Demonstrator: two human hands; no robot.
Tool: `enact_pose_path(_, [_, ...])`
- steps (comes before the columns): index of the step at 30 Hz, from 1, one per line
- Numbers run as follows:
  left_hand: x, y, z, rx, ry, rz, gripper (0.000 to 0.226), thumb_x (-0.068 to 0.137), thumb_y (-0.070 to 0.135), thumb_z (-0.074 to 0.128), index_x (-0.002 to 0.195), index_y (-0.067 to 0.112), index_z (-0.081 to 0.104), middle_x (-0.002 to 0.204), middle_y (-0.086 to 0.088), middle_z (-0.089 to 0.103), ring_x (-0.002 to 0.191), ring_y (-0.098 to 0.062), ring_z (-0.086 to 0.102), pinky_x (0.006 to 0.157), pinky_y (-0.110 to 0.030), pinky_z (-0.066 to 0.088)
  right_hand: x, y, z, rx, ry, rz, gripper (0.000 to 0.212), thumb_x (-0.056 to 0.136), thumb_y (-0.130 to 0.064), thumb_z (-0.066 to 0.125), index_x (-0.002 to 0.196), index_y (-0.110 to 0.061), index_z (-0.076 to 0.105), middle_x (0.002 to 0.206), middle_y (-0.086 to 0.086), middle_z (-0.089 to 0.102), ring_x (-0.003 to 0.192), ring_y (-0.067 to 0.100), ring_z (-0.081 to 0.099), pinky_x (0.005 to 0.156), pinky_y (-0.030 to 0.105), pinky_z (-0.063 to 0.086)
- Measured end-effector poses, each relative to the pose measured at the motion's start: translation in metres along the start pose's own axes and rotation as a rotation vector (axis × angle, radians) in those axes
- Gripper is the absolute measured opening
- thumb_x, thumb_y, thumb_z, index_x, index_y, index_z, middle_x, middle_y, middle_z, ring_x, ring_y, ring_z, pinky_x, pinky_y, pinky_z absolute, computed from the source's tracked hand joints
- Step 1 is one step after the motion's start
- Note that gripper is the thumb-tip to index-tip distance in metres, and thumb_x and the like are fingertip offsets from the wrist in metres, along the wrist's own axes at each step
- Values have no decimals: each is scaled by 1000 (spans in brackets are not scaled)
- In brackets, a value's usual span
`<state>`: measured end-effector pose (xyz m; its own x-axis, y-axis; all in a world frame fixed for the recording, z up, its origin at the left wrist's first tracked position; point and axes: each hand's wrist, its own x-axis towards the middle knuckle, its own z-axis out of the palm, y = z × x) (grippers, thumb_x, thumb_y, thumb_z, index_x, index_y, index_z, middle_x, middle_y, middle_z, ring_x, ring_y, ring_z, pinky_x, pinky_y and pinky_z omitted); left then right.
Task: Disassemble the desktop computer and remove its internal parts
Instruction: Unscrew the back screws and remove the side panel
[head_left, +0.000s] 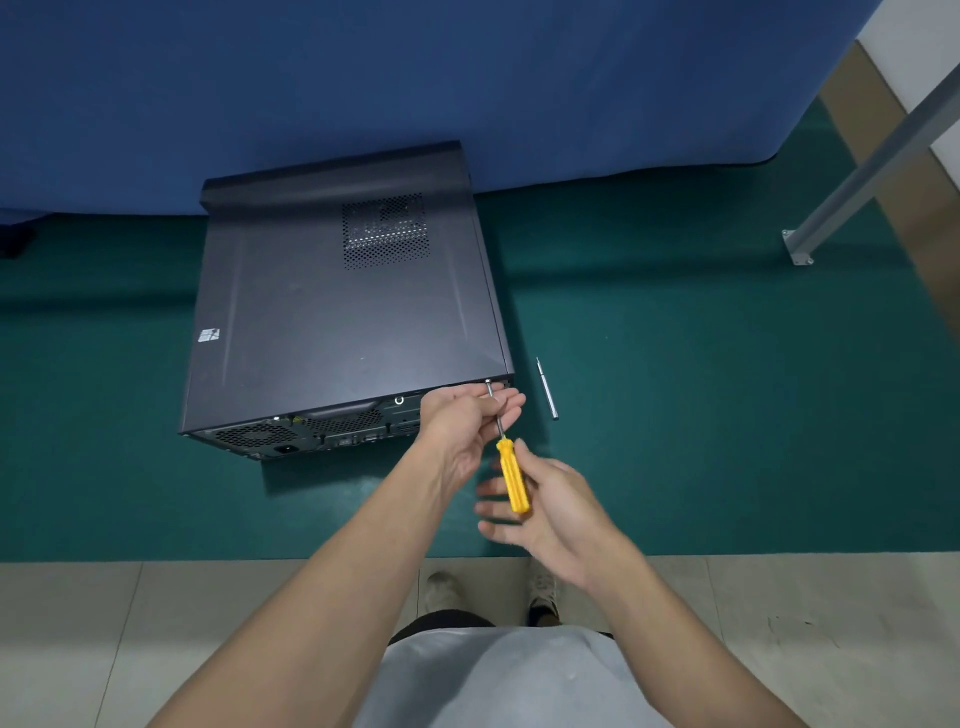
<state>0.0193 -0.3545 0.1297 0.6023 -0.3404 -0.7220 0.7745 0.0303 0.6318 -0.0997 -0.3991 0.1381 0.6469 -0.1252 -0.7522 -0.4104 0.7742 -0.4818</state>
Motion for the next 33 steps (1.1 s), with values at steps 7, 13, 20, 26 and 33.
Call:
enact_pose_path(7, [-6,-2,4,35,50,39,13,89,-16,51,98,-10,59,89,-21,68,75,-26,71,68,-28,60,2,5,0,-228,68,-138,6,95,-1,54,97,4,57,77,14,66,60,18,67,60,27,56])
enact_pose_path(13, [-6,-5,10,139,230,113,19,82,-16,64,86,1,55,84,-19,69,70,-25,72,61,-27,59,0,5,3,-321,157,-165,8,92,-3,59,99,1,58,85,16,66,64,22,69,63,31,58])
enact_pose_path(20, [-8,-5,5,54,102,113,12,90,-16,51,96,-6,54,87,-20,67,77,-25,71,68,-25,60,-7,-7,-3,-125,-52,-38,22,99,-3,45,117,8,51,91,23,66,71,27,68,60,32,56])
enact_pose_path(26, [-6,-5,4,151,210,146,17,82,-15,64,91,-1,60,81,-17,70,75,-23,73,67,-27,59,-3,8,21,-414,183,-183,9,92,-2,58,101,-3,54,90,20,68,60,20,67,61,33,59])
enact_pose_path(33, [-9,-2,7,23,95,102,13,91,-17,48,96,-7,53,92,-27,64,80,-30,70,70,-30,60,-11,-6,0,-104,-155,32,20,97,-1,48,113,10,54,84,21,66,69,26,67,65,31,57])
